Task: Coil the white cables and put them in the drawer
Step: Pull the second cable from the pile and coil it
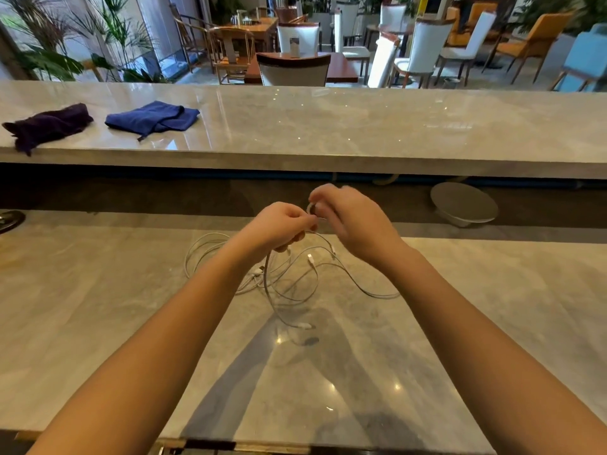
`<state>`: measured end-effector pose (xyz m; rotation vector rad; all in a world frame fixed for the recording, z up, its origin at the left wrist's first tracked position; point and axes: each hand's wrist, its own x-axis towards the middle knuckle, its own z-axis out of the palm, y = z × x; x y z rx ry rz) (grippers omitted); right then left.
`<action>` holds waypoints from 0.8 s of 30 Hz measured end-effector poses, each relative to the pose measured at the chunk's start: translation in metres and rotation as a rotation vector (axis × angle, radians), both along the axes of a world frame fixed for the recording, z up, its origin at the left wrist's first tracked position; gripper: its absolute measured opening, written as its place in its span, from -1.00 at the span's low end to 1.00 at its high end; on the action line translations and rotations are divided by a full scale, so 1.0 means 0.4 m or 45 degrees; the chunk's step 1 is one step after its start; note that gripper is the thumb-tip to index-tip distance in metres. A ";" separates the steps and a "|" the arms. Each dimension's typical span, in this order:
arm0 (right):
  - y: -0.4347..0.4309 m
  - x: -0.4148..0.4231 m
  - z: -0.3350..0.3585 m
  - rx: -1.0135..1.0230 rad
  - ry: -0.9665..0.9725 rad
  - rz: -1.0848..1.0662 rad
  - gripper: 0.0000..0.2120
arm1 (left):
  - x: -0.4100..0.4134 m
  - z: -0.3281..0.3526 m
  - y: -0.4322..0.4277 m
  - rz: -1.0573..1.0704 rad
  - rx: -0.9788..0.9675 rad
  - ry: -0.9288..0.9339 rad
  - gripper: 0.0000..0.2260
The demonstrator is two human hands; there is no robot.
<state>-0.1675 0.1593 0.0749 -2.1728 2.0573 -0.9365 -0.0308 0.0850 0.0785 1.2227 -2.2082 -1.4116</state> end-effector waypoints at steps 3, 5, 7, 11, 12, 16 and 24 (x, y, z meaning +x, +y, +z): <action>-0.015 -0.055 -0.020 0.062 -0.361 -0.328 -0.75 | 0.043 0.030 -0.006 -0.094 0.253 0.283 -0.79; -0.009 -0.088 -0.031 0.147 -0.109 -0.492 -0.72 | 0.069 0.037 -0.013 -0.116 0.477 0.485 -0.76; 0.001 -0.083 -0.021 0.127 0.111 -0.396 -0.62 | 0.072 0.036 -0.015 -0.131 0.365 0.371 -0.77; 0.001 -0.025 0.026 0.220 0.143 0.142 -0.53 | 0.038 0.046 -0.002 -0.208 0.091 0.174 -0.82; -0.002 -0.016 0.032 0.321 -0.036 0.207 -0.63 | 0.031 0.055 -0.002 -0.218 0.049 0.196 -0.81; -0.014 -0.041 0.036 0.316 -0.617 0.214 -0.85 | 0.034 0.066 -0.018 -0.205 -0.002 0.390 -0.78; -0.036 -0.144 -0.011 0.218 -1.007 -0.110 -0.75 | 0.120 -0.052 -0.090 -0.411 0.610 0.881 -0.82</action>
